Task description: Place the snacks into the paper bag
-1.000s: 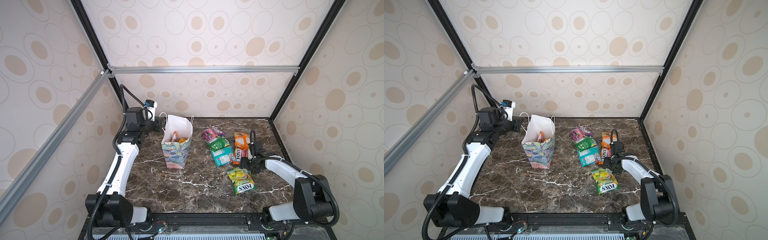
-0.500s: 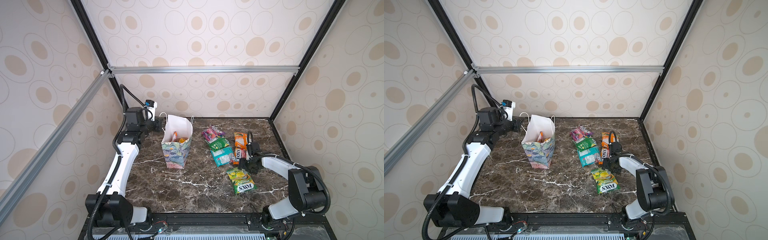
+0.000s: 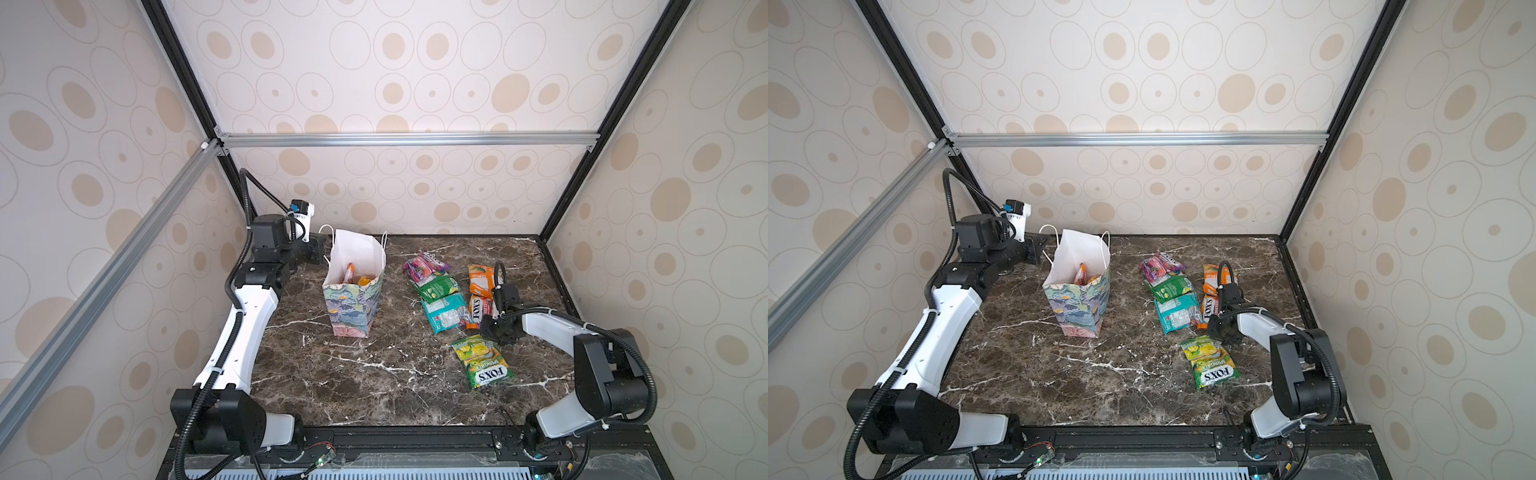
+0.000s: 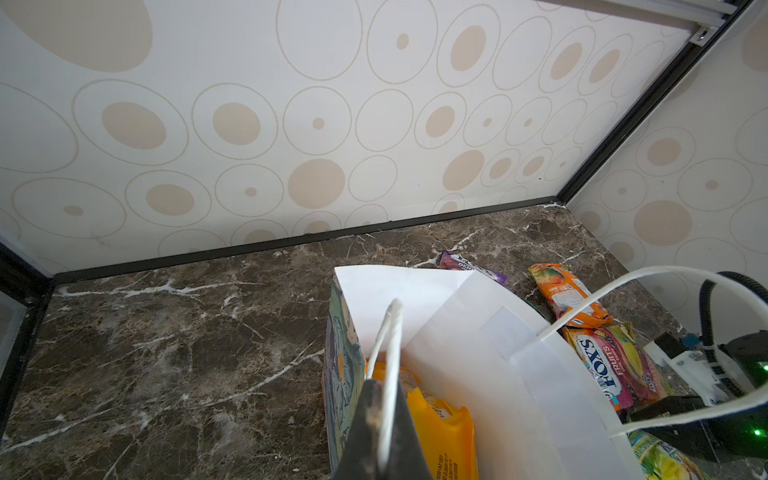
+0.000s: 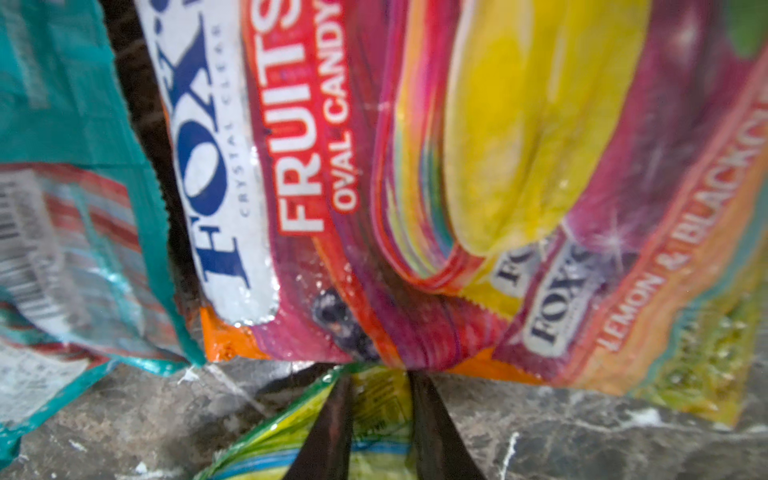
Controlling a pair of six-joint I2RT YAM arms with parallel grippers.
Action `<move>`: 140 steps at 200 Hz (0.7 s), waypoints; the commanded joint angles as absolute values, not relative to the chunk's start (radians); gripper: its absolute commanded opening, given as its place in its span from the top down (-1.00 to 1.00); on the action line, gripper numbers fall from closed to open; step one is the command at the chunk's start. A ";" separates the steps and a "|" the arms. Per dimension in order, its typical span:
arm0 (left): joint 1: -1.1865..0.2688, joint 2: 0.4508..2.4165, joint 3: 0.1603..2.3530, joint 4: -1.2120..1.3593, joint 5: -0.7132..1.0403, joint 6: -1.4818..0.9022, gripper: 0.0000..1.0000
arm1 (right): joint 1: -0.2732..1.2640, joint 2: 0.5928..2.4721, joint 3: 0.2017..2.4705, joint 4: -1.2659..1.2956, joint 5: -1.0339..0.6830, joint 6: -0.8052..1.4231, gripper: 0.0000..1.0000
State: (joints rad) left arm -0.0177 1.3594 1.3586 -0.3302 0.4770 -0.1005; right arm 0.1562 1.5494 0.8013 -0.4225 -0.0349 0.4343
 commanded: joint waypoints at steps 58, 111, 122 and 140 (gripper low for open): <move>-0.011 1.346 1.396 -0.334 0.484 -0.101 0.95 | 0.154 1.445 0.772 -0.446 -0.092 0.448 1.00; -0.011 1.343 1.394 -0.331 0.485 -0.100 0.95 | 0.155 1.324 0.784 -0.496 -0.105 0.446 1.00; -0.011 1.342 1.394 -0.331 0.486 -0.102 0.95 | 0.154 1.315 0.788 -0.508 -0.113 0.440 1.00; -0.011 1.343 1.394 -0.331 0.485 -0.103 0.95 | 0.162 1.333 0.822 -0.587 -0.145 0.418 0.88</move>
